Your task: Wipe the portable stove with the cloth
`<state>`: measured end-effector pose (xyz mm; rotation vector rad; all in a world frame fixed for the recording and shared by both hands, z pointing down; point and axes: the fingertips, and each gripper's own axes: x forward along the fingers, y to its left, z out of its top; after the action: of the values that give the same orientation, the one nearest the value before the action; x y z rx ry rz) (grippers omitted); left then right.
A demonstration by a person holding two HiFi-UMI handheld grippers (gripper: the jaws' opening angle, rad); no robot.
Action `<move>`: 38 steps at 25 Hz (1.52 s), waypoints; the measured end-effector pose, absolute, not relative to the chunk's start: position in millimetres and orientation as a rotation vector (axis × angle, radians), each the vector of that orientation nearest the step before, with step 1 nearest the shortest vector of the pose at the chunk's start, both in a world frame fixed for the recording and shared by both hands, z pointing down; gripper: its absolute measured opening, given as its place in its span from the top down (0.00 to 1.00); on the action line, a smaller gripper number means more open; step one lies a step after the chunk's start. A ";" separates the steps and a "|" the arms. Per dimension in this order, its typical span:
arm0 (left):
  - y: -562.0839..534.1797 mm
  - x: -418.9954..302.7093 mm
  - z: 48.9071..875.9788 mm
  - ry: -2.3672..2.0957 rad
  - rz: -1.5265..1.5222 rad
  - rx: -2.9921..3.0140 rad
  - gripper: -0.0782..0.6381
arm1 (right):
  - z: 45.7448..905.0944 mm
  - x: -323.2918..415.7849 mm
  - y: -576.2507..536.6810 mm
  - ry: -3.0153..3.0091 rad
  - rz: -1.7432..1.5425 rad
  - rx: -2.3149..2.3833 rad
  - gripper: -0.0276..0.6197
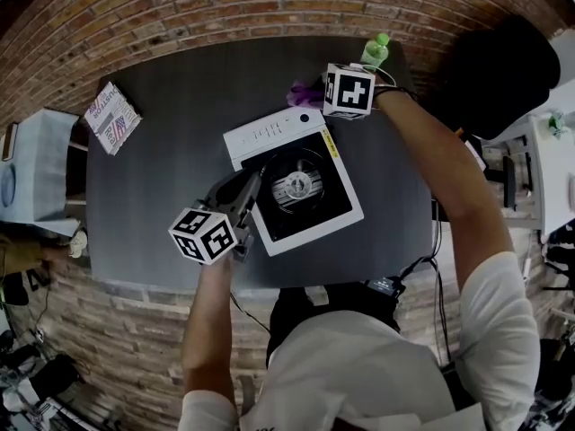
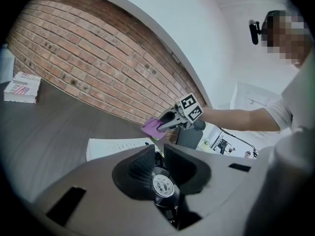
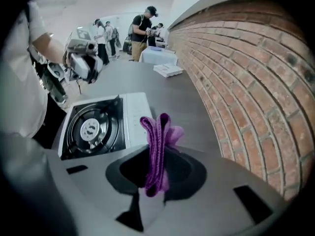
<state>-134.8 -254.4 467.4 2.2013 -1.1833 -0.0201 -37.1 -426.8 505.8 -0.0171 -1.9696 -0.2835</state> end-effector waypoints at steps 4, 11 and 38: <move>-245.0 -143.1 463.6 -1.183 -0.005 2.214 0.81 | 501.5 -72.6 -406.7 -2.070 -0.156 0.056 0.82; -232.5 -169.4 462.9 -1.197 -0.014 2.207 0.81 | 503.2 -133.8 -386.1 -2.179 -0.038 0.186 0.83; -222.2 -188.4 461.0 -1.214 -0.065 2.178 0.81 | 563.5 -183.1 -354.8 -2.147 0.796 0.352 0.83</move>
<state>-188.4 -222.2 461.0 2.1778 -1.2139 -0.0647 -183.1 -354.8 563.5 0.3517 -2.1466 0.7965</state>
